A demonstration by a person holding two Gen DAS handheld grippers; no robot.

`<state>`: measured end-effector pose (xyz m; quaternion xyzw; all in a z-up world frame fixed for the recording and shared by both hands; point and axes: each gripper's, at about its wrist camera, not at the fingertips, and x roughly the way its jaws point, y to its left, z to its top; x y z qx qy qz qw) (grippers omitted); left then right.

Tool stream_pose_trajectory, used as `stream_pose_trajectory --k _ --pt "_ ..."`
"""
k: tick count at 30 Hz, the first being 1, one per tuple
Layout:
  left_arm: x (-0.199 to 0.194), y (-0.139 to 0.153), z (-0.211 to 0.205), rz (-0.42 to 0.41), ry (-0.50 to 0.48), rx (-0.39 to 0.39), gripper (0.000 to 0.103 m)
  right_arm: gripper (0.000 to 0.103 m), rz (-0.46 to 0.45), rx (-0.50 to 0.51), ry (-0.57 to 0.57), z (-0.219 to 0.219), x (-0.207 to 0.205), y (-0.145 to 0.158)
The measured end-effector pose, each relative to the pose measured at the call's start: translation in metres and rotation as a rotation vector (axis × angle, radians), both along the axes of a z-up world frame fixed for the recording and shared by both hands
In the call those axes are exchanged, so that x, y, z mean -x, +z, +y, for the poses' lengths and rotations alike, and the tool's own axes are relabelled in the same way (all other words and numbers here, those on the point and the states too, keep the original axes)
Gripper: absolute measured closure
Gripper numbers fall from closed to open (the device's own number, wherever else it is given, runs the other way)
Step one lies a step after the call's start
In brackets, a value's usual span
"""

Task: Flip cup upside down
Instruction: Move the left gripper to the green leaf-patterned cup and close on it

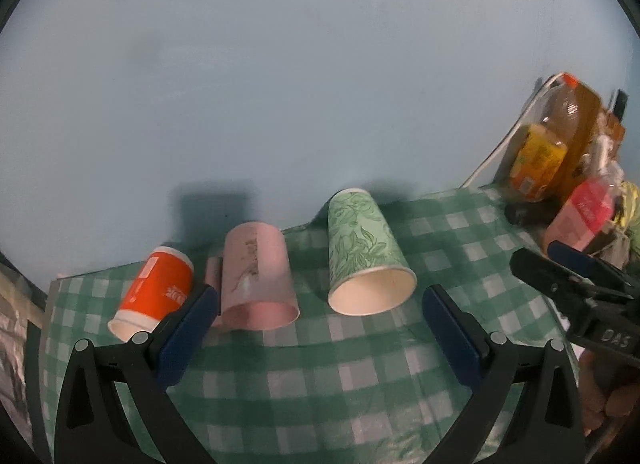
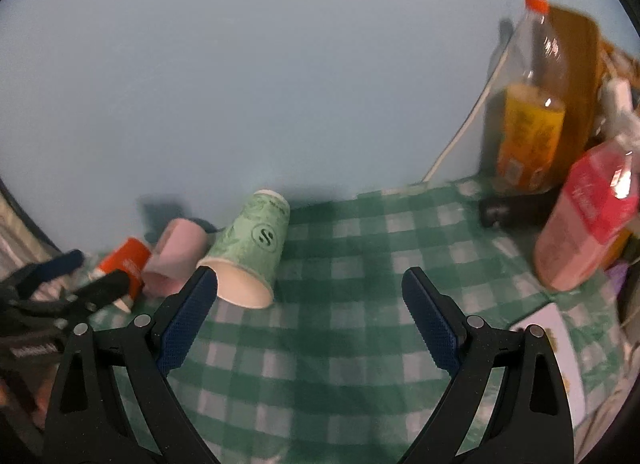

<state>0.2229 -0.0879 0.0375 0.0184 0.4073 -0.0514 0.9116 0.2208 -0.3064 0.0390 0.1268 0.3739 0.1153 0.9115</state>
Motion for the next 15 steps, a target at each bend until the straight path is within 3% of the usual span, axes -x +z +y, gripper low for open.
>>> stream_pose_trajectory --k 7,15 --pt "-0.049 -0.023 -0.023 0.112 0.002 -0.010 0.000 0.010 0.129 -0.086 0.001 -0.012 -0.045 -0.015" --pt "-0.089 -0.051 -0.037 0.234 0.002 0.080 0.000 0.010 0.205 -0.106 -0.023 -0.023 -0.081 -0.033"
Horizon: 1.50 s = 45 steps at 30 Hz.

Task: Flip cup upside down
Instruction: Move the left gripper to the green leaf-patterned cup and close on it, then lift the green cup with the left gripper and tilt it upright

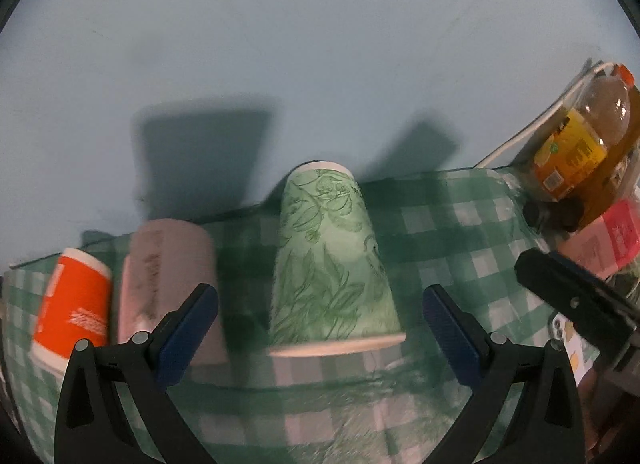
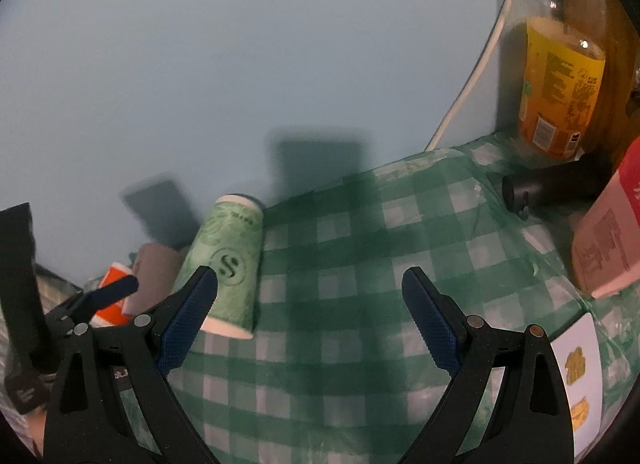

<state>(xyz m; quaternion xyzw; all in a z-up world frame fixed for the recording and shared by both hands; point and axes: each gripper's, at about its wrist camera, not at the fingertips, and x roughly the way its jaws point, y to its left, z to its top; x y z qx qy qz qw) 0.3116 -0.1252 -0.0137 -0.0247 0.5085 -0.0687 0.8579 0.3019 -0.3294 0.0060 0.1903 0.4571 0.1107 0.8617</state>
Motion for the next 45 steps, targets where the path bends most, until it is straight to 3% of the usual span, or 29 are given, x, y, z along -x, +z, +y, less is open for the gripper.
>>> stream_pose_trajectory --k 7,19,29,36,45 --pt "-0.018 -0.014 -0.021 0.047 -0.023 -0.030 0.001 0.010 0.048 -0.021 -0.006 -0.006 -0.013 -0.016" --pt "-0.043 -0.046 -0.019 0.190 -0.023 0.002 0.023 0.010 0.070 -0.027 -0.025 -0.016 -0.008 -0.026" --pt "-0.027 -0.033 -0.005 0.147 -0.039 0.008 0.024 0.010 0.064 -0.035 -0.033 -0.017 0.001 -0.025" --pt "0.019 -0.004 -0.003 0.083 -0.089 0.008 0.025 0.010 0.036 -0.051 -0.022 -0.014 0.013 -0.021" --pt "0.071 0.011 0.011 0.023 -0.101 0.043 0.025 0.010 0.006 -0.064 0.028 0.004 0.039 -0.017"
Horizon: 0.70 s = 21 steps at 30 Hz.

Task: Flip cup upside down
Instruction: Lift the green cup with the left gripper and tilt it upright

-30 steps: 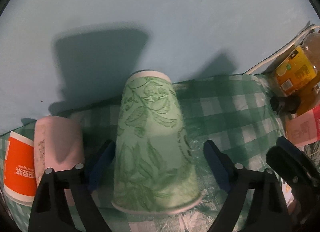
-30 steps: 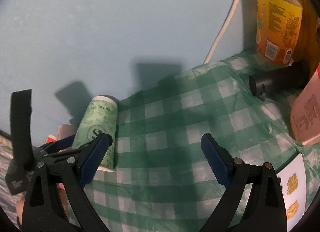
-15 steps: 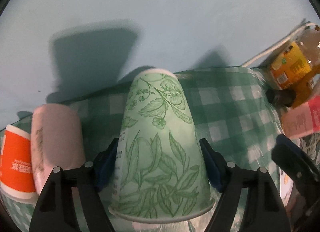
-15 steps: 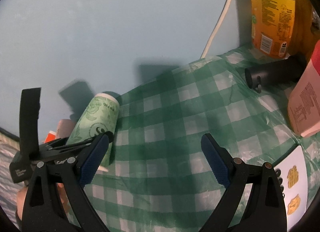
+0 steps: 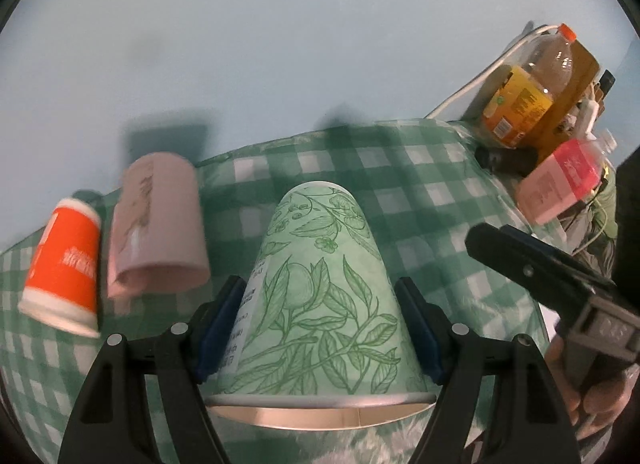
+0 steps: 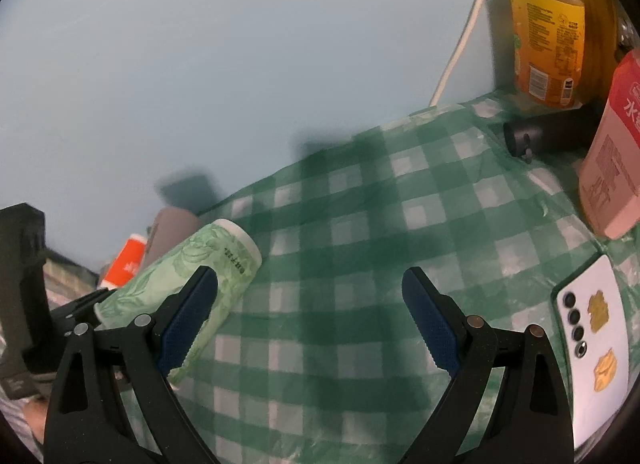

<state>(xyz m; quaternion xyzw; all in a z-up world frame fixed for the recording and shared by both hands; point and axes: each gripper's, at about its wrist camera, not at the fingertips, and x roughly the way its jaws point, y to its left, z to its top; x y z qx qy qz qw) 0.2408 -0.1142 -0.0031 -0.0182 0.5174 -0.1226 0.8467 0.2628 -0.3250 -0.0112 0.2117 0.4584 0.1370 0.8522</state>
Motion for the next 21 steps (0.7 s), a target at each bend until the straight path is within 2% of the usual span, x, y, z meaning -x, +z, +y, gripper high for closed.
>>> stream_pose_trajectory --k 7,16,21 --pt "0.047 0.012 0.026 -0.073 0.022 0.000 0.025 0.010 -0.018 -0.005 0.027 0.016 0.018 -0.002" --pt "0.095 -0.006 0.051 -0.119 0.088 0.006 0.025 0.010 -0.025 -0.010 0.118 0.046 0.046 -0.007" --pt "0.105 -0.021 0.061 -0.105 0.122 0.025 0.025 0.010 -0.016 -0.002 0.144 0.057 0.055 -0.014"
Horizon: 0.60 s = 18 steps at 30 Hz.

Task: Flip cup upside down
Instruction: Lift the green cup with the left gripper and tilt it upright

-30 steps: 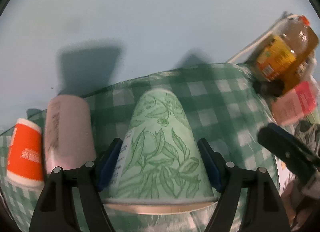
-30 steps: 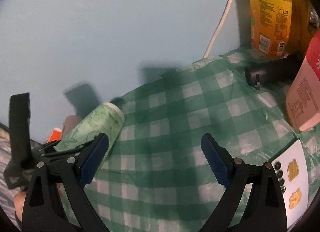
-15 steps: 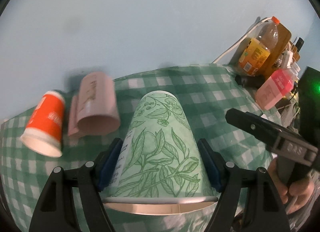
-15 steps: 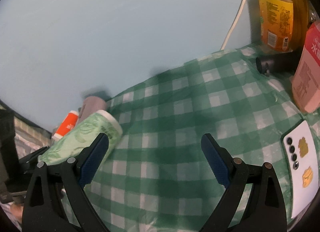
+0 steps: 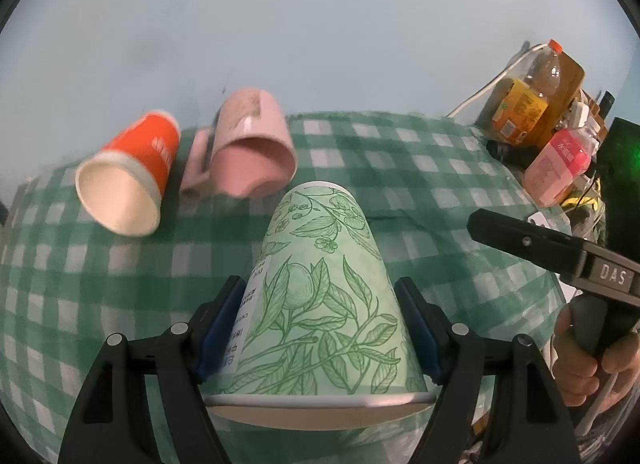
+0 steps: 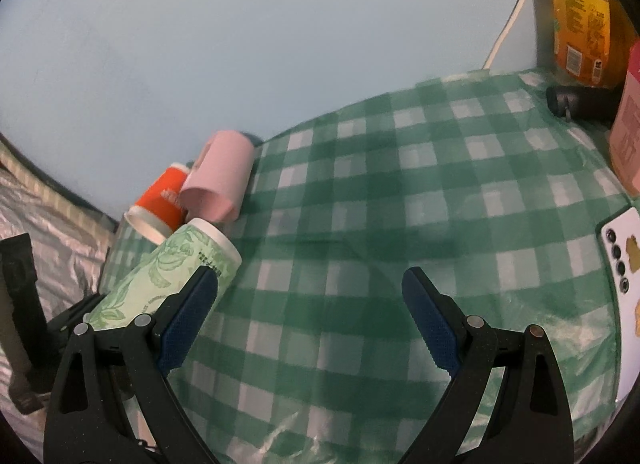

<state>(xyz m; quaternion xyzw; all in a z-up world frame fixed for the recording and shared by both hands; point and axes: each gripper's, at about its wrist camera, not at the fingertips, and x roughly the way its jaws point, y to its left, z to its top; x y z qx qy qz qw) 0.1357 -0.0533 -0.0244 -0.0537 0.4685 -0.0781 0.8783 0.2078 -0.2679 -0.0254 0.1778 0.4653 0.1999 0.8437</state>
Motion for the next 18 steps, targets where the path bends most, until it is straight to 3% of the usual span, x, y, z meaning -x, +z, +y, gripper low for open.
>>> stream_pose_trajectory --k 13,18 --pt "0.009 -0.023 0.007 0.049 0.020 0.011 0.025 0.010 0.036 0.018 0.039 0.017 0.009 -0.014" --pt "0.009 -0.018 0.013 0.056 0.032 0.032 0.014 0.010 0.050 0.012 0.052 0.023 0.009 -0.014"
